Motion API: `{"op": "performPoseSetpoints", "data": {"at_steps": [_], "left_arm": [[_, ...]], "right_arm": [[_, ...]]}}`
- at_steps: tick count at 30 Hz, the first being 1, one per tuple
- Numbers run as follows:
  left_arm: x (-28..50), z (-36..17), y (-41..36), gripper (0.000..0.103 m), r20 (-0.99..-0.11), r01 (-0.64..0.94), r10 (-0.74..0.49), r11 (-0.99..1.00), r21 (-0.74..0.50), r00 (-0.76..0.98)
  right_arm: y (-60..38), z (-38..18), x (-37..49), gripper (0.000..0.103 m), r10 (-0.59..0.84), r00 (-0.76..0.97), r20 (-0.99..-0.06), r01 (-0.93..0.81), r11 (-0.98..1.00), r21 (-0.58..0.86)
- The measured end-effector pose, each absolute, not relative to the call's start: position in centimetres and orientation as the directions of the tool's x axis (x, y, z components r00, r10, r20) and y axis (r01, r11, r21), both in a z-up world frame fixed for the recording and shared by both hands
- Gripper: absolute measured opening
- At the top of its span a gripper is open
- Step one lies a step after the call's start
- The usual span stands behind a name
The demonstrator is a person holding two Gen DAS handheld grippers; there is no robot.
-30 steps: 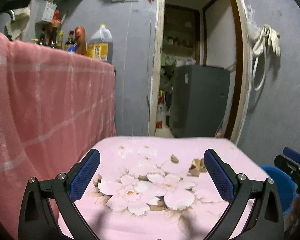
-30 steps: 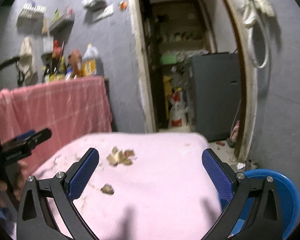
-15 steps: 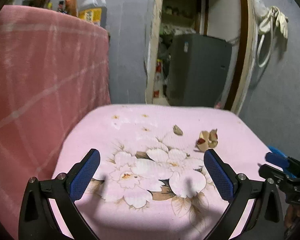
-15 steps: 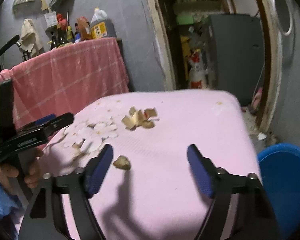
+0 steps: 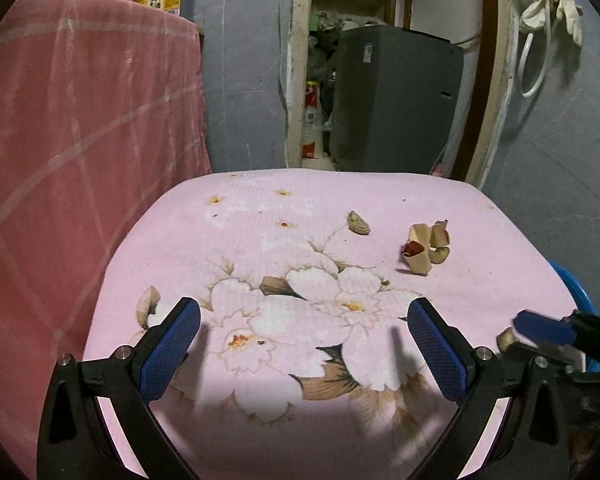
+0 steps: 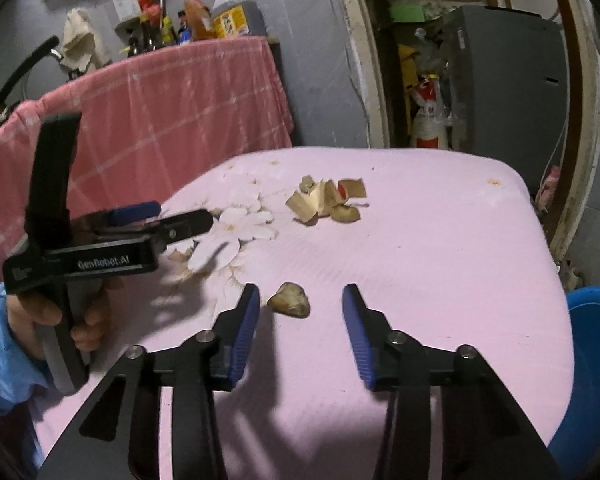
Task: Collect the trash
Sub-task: 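Grasp the tan folded paper scrap with the left tool while the right tool grasps a small brown scrap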
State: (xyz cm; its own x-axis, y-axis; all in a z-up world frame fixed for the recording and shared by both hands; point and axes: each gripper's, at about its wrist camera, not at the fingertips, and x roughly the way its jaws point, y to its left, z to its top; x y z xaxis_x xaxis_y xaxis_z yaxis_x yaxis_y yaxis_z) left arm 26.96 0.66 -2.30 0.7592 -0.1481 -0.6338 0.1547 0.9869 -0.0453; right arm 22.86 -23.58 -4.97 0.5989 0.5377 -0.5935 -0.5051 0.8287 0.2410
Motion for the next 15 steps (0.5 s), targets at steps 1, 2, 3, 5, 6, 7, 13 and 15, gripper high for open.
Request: {"op": "performPoseSetpoints", "data": {"at_steps": [1, 2, 3, 5, 6, 7, 13, 15], "left_arm": [[27.1, -2.3, 0.5, 0.101, -0.635, 0.165, -0.158, 0.985, -0.049, 0.756], [27.2, -2.3, 0.4, 0.101, -0.638, 0.176, -0.166, 0.983, -0.049, 0.752], [27.4, -2.3, 0.1, 0.101, -0.641, 0.186, -0.172, 0.982, -0.047, 0.748], [27.7, -2.4, -0.4, 0.101, -0.647, 0.213, -0.189, 0.976, -0.042, 0.738], [27.9, -2.4, -0.7, 0.101, -0.651, 0.227, -0.198, 0.973, -0.041, 0.733], [28.2, -2.5, -1.1, 0.101, -0.655, 0.240, -0.207, 0.970, -0.040, 0.727], [29.5, -3.4, -3.2, 0.090, -0.695, 0.315, -0.239, 0.949, -0.018, 0.678], [29.9, -3.6, -3.7, 0.086, -0.704, 0.334, -0.245, 0.942, -0.012, 0.666]], "right_arm": [[-23.6, -5.0, 22.9, 0.031, 0.534, 0.598, -0.598, -0.504, 0.831, 0.238], [-23.6, -5.0, 23.0, 0.026, 0.529, 0.601, -0.599, -0.500, 0.834, 0.235], [-23.8, -5.0, 23.1, 0.019, 0.524, 0.605, -0.599, -0.493, 0.838, 0.235], [-24.2, -5.0, 23.4, 0.019, 0.519, 0.613, -0.595, -0.480, 0.843, 0.241], [-24.4, -5.0, 23.5, 0.019, 0.517, 0.617, -0.593, -0.473, 0.846, 0.246], [-24.6, -5.0, 23.6, 0.019, 0.515, 0.620, -0.592, -0.468, 0.848, 0.248], [-26.3, -4.9, 24.2, 0.019, 0.441, 0.670, -0.597, -0.398, 0.893, 0.212], [-27.0, -5.1, 24.6, 0.019, 0.427, 0.678, -0.599, -0.378, 0.901, 0.215]]}}
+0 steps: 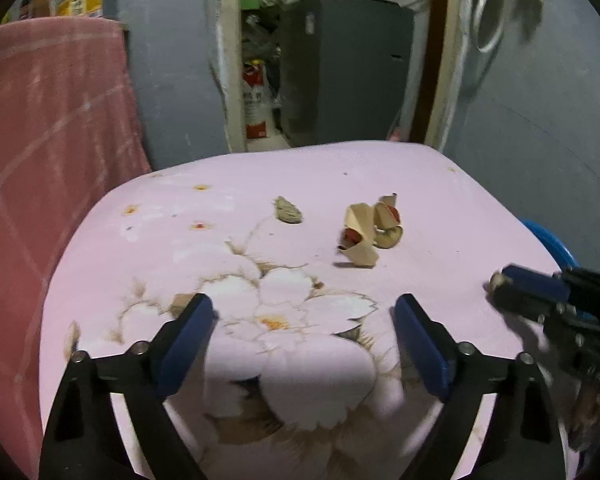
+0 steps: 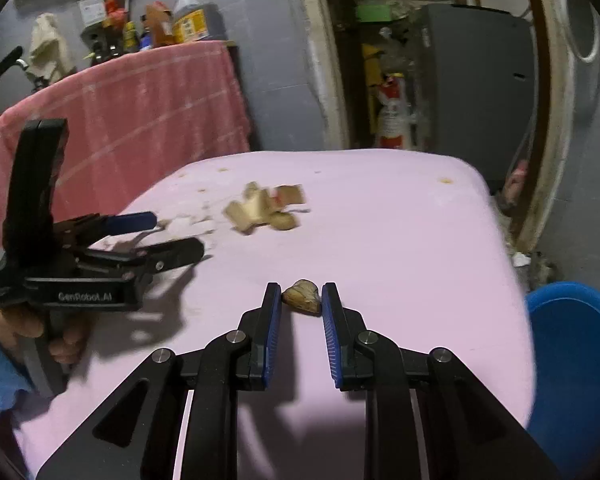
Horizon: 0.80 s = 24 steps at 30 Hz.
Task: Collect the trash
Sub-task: 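Grasp the tan folded paper scrap with the left tool while the right tool grasps a small brown scrap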
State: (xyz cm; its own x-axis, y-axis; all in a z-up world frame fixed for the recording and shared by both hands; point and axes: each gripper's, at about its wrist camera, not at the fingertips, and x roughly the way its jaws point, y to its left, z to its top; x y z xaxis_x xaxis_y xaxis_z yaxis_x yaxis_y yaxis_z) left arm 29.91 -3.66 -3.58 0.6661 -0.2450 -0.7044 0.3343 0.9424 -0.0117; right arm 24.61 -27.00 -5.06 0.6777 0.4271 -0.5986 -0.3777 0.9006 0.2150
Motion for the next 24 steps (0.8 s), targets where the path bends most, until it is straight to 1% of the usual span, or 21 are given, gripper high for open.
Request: {"op": "performPoseSetpoints", "data": {"at_steps": [3, 4, 5, 6, 8, 10, 14, 16, 18, 20, 22, 24], "left_arm": [[30.7, -3.4, -4.2, 0.086, -0.703, 0.352, -0.262, 0.936, -0.019, 0.661], [30.8, -3.5, -4.4, 0.082, -0.703, 0.357, -0.268, 0.934, -0.021, 0.659], [31.1, -3.4, -4.6, 0.075, -0.704, 0.364, -0.274, 0.931, -0.023, 0.655], [31.5, -3.4, -4.9, 0.072, -0.709, 0.372, -0.278, 0.928, -0.024, 0.648], [32.1, -3.6, -5.3, 0.061, -0.721, 0.386, -0.285, 0.922, -0.027, 0.631], [32.6, -3.7, -5.6, 0.053, -0.726, 0.399, -0.295, 0.917, -0.031, 0.622], [32.9, -3.5, -5.9, 0.046, -0.715, 0.409, -0.311, 0.912, -0.038, 0.626], [32.9, -3.6, -6.1, 0.044, -0.715, 0.416, -0.310, 0.909, -0.030, 0.626], [33.1, -3.7, -6.3, 0.039, -0.719, 0.421, -0.307, 0.907, -0.022, 0.624], [33.3, -3.9, -6.5, 0.029, -0.723, 0.421, -0.306, 0.907, -0.023, 0.620], [33.5, -4.1, -6.4, 0.022, -0.726, 0.417, -0.308, 0.908, -0.032, 0.615], [33.6, -4.0, -6.3, 0.021, -0.723, 0.412, -0.311, 0.910, -0.040, 0.617]], "right_arm": [[-28.2, -5.4, 25.5, 0.019, 0.419, 0.682, -0.600, -0.344, 0.907, 0.243], [-28.5, -5.5, 25.7, 0.019, 0.421, 0.681, -0.599, -0.337, 0.907, 0.254], [-28.7, -5.6, 25.9, 0.019, 0.424, 0.680, -0.599, -0.333, 0.906, 0.263], [-28.8, -5.6, 26.0, 0.019, 0.426, 0.680, -0.597, -0.330, 0.905, 0.270], [-28.8, -5.6, 26.0, 0.019, 0.426, 0.681, -0.596, -0.331, 0.905, 0.269], [-28.6, -5.6, 26.0, 0.019, 0.426, 0.680, -0.597, -0.334, 0.904, 0.265], [-28.6, -5.7, 26.0, 0.019, 0.428, 0.681, -0.594, -0.334, 0.903, 0.268], [-28.6, -5.7, 25.9, 0.019, 0.426, 0.685, -0.591, -0.332, 0.905, 0.267], [-28.6, -5.8, 25.9, 0.019, 0.424, 0.687, -0.590, -0.331, 0.906, 0.265], [-28.7, -5.8, 25.9, 0.019, 0.425, 0.687, -0.589, -0.332, 0.905, 0.266], [-28.7, -5.8, 25.8, 0.019, 0.425, 0.688, -0.589, -0.331, 0.905, 0.266], [-28.7, -5.8, 25.8, 0.019, 0.426, 0.687, -0.588, -0.332, 0.904, 0.267]]}}
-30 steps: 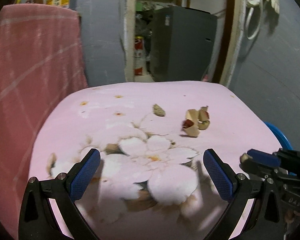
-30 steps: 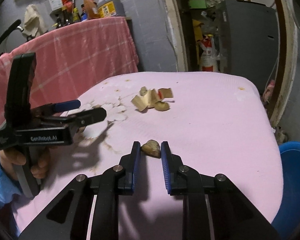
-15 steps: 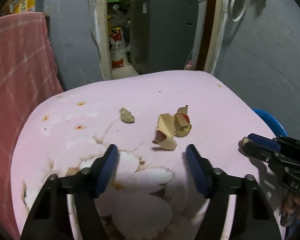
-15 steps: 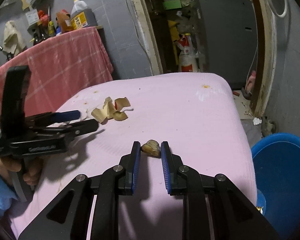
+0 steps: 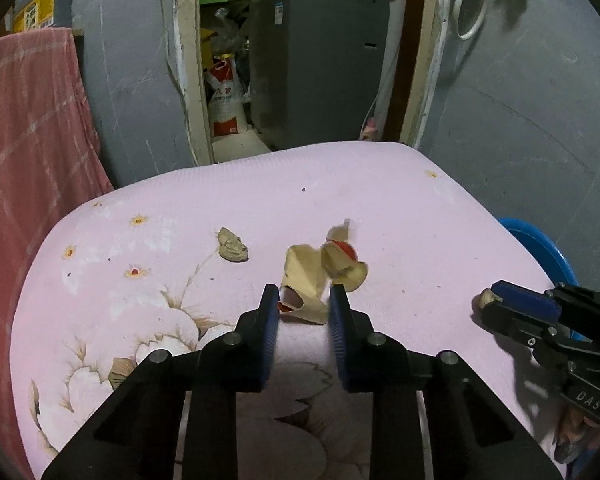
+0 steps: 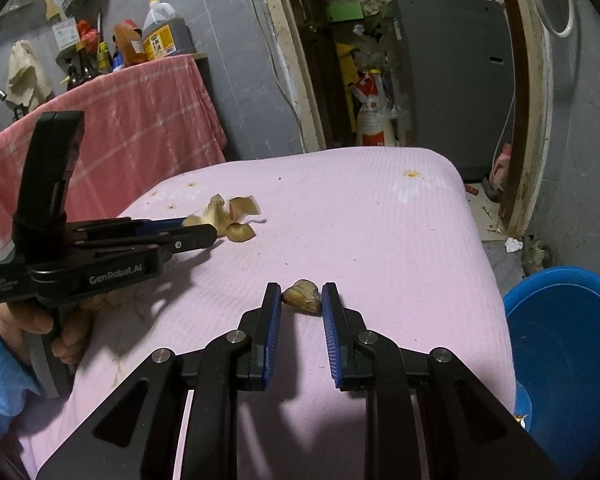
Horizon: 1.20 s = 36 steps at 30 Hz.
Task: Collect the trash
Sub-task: 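Grasp the tan folded paper scrap with the left tool while the right tool grasps a small brown scrap, then lift both held scraps and carry them over the blue basin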
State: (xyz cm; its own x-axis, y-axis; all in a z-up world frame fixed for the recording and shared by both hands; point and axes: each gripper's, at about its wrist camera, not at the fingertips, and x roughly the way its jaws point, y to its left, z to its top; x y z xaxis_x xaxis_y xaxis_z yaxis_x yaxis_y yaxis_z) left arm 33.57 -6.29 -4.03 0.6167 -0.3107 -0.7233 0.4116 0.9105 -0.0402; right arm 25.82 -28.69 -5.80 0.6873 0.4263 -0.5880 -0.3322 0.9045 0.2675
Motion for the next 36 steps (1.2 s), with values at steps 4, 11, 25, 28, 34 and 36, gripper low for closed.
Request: {"op": "performPoseSetpoints", "data": {"at_steps": [4, 11, 25, 28, 34, 36], "left_arm": [[33.1, -3.8, -6.1, 0.018, -0.712, 0.404, -0.322, 0.913, -0.059, 0.624], [30.4, -2.8, -5.7, 0.018, -0.652, 0.378, -0.340, 0.922, -0.087, 0.678], [23.8, 3.1, -8.1, 0.018, -0.361, 0.419, -0.453, 0.892, -0.173, 0.815], [22.5, 4.6, -9.8, 0.018, -0.304, 0.449, -0.481, 0.877, -0.173, 0.822], [20.1, 7.2, -13.6, 0.018, -0.219, 0.520, -0.551, 0.834, -0.186, 0.805], [19.7, 7.7, -14.8, 0.018, -0.201, 0.539, -0.568, 0.822, -0.181, 0.798]], "right_arm": [[-28.6, -5.8, 25.7, 0.019, 0.428, 0.689, -0.585, -0.336, 0.904, 0.265], [-29.0, -5.3, 25.0, 0.019, 0.432, 0.712, -0.554, -0.340, 0.902, 0.267], [-32.4, 1.1, 18.8, 0.019, 0.320, 0.927, -0.196, -0.277, 0.935, 0.221], [-34.1, 2.5, 16.9, 0.019, 0.258, 0.961, -0.102, -0.233, 0.950, 0.206], [-37.2, 3.9, 14.5, 0.019, 0.166, 0.986, -0.013, -0.160, 0.964, 0.211], [-38.1, 4.0, 14.1, 0.019, 0.139, 0.990, -0.005, -0.135, 0.968, 0.211]]}}
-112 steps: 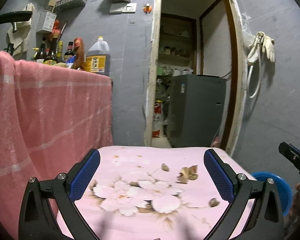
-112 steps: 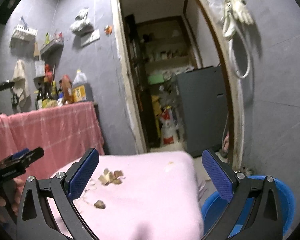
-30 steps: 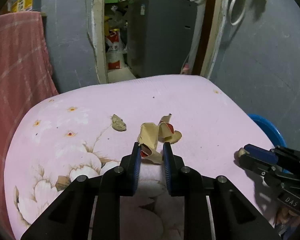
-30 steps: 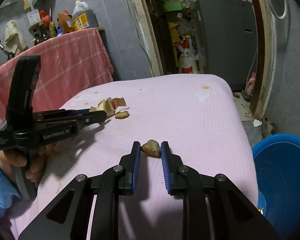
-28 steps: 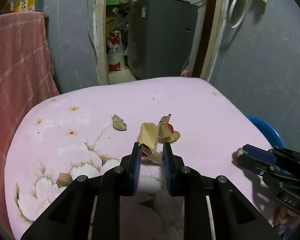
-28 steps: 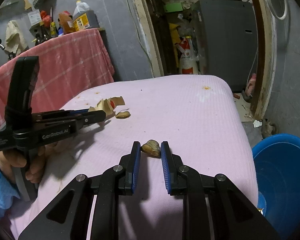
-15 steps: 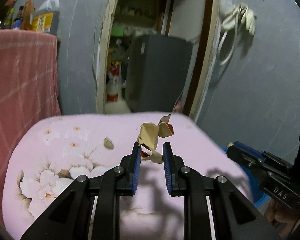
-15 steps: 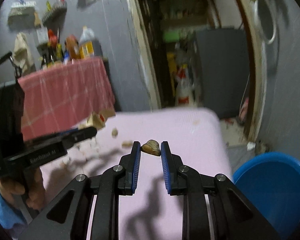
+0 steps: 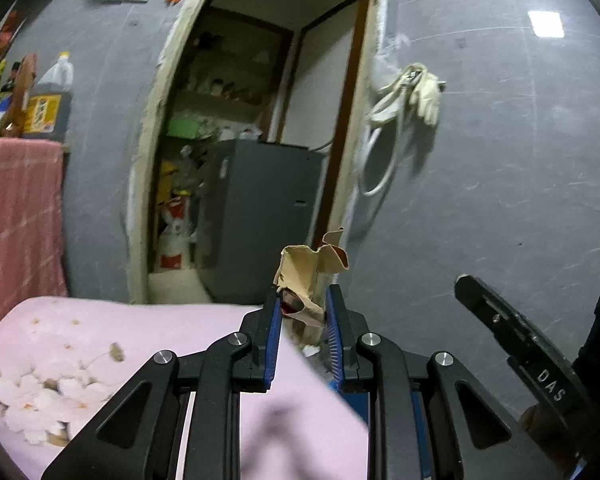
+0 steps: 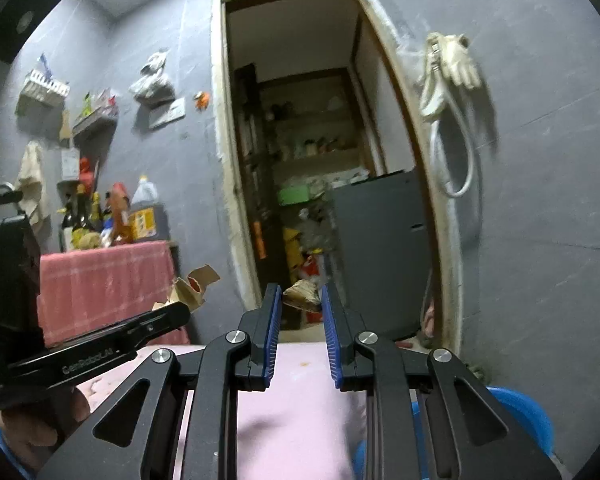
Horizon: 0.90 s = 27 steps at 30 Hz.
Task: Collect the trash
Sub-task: 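Lift both held scraps and carry them over the blue basin, then open both tools to drop the scraps into the basin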
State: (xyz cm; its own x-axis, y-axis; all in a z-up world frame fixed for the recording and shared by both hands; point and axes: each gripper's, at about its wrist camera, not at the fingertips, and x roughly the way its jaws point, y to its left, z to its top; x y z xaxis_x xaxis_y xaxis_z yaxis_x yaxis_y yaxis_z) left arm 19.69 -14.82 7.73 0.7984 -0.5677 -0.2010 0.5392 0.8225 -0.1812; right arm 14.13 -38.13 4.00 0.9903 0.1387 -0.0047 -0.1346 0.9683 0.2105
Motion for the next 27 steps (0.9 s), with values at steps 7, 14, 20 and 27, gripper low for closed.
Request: {"op": "performPoseSetpoints", "data": {"at_steps": [7, 14, 20, 27], "left_arm": [[20.0, 7.8, -19.4, 0.018, -0.230, 0.585, -0.608, 0.794, -0.166, 0.760], [20.5, 5.7, -23.6, 0.018, -0.317, 0.631, -0.642, 0.761, -0.151, 0.698], [21.3, 2.8, -25.8, 0.018, -0.395, 0.640, -0.648, 0.749, -0.173, 0.651], [22.7, -0.6, -27.7, 0.018, -0.504, 0.634, -0.641, 0.742, -0.216, 0.579]], "right_arm": [[-41.6, 3.3, 13.2, 0.019, 0.034, 0.999, -0.033, -0.027, 0.979, 0.202], [-44.8, 1.4, 13.8, 0.019, -0.045, 0.987, -0.153, 0.082, 0.966, 0.245], [-46.1, 0.0, 14.8, 0.019, -0.063, 0.966, -0.252, 0.134, 0.952, 0.275], [-46.4, -1.4, 15.9, 0.019, -0.043, 0.936, -0.351, 0.149, 0.948, 0.281]]}}
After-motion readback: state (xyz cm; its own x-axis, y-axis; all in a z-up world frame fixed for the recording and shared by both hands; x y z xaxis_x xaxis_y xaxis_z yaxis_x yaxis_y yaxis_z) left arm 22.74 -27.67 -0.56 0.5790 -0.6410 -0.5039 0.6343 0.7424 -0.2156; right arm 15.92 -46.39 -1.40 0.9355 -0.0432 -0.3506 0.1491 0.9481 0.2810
